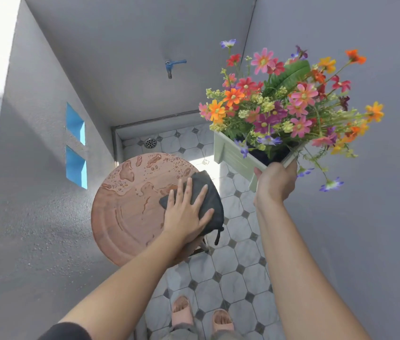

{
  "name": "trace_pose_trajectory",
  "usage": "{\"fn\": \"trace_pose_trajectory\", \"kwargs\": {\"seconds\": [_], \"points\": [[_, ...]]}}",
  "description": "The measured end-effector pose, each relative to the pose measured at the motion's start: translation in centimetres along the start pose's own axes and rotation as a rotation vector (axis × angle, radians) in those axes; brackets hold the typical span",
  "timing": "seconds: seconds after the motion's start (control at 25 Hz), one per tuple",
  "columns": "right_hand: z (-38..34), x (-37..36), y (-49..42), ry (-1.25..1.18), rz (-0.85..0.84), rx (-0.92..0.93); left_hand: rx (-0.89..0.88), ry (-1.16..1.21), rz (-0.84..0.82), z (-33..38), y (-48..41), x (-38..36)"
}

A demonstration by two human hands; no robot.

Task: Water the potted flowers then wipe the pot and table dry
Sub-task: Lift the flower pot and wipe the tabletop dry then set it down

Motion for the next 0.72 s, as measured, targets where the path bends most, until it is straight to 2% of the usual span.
{"fn": "trace_pose_trajectory", "kwargs": {"seconds": [0.2,0.4,0.72], "points": [[0.3,-1.1,0.2,-0.02,0.009,0.004,0.102,0.029,0.037,-3.3,-5.2,0.9],[1.0,-1.0,0.4,-0.015,0.005,-0.027,0.336,0.101,0.016,-8.6,-7.0,1.4],[1.8,-0.7,0.9,-0.037,-0.014,-0.049,0.756,0.252,-0.018,-15.8,-0.5,-0.5]]}}
Point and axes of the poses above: each hand's wrist, its own y-axis away from the middle knuckle, its own x-axis out of the back of the hand, z = x × y, the point moved 5 cm from there along -y, towards the middle knuckle, and after that the axes turned 12 degrees about -y, right-handed, at the moved point
